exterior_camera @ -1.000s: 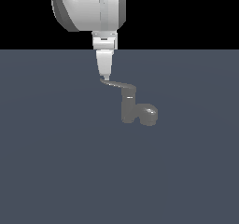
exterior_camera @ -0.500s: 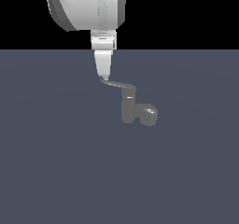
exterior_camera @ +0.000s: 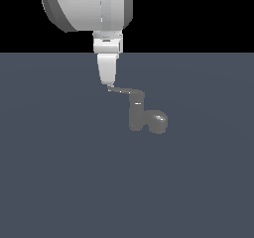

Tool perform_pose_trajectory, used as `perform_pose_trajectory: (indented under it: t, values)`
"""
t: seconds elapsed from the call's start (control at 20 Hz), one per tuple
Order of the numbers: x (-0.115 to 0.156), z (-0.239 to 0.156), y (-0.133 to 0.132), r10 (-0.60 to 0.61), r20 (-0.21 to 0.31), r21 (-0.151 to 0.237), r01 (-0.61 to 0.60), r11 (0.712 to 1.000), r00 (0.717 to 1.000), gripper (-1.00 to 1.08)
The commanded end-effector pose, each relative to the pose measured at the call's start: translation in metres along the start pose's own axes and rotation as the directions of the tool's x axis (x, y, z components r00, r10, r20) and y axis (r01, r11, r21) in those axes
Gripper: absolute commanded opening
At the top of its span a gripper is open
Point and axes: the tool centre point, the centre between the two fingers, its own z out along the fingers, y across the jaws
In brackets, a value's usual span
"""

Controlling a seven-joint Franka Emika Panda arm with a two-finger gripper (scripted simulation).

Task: Turn on the faucet by rotating a designated handle.

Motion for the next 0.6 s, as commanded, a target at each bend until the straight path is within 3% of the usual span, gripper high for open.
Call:
perform_pose_trajectory:
  t: [0.0, 0.55]
  values:
    - [-0.002, 0.000, 0.010, 0.000, -0.001, -0.005, 0.000, 1.000, 1.000, -1.00]
    - [0.000, -0.001, 0.032, 0.002, -0.001, 0.000, -0.002, 1.000, 1.000, -1.00]
